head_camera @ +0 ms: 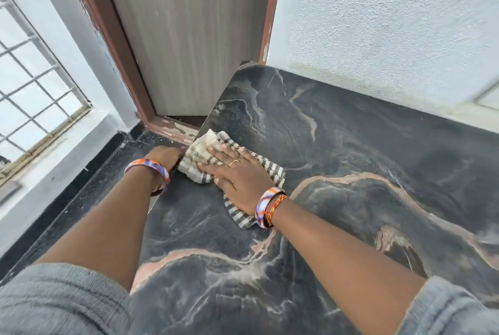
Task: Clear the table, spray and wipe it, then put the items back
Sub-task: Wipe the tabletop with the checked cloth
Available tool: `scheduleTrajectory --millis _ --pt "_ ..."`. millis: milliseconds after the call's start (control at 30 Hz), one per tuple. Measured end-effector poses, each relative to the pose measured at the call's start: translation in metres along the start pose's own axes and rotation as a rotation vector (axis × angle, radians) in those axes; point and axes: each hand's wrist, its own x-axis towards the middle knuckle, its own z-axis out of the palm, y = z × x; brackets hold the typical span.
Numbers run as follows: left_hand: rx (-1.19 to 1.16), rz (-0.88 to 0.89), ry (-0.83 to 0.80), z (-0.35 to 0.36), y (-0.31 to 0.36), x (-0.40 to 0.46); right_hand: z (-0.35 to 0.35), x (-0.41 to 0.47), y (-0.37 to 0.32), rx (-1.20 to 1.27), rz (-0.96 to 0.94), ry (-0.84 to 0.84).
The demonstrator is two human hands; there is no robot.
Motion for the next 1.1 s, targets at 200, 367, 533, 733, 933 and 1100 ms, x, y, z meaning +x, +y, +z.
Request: scheduleTrajectory --millis 200,367,533,733,933,1100 --pt "-0.009 0.084 0.204 -0.013 0.007 -0.027 -0.006 -0.072 0.024 -0.003 0.337 0.14" --pt "0.005 0.167 0.281 -0.002 0.02 -0.058 -0.004 -0.14 0.046 -0.024 0.895 0.296" --pt "-0.043 0.143 0.26 0.013 -0.015 -0.074 0.011 -0.172 0.019 0.001 1.166 0.372" --pt "-0.21 0.121 0.081 0.004 -0.053 -0.069 0.028 -0.137 -0.032 -0.006 1.131 0.345" --pt "-0.517 0.111 -0.179 -0.007 -0.066 -0.049 0.028 -0.051 -0.057 -0.01 0.947 0.339" --pt "-0.627 0.204 -0.382 -0.013 -0.065 -0.027 0.013 0.035 -0.038 0.024 0.867 0.306"
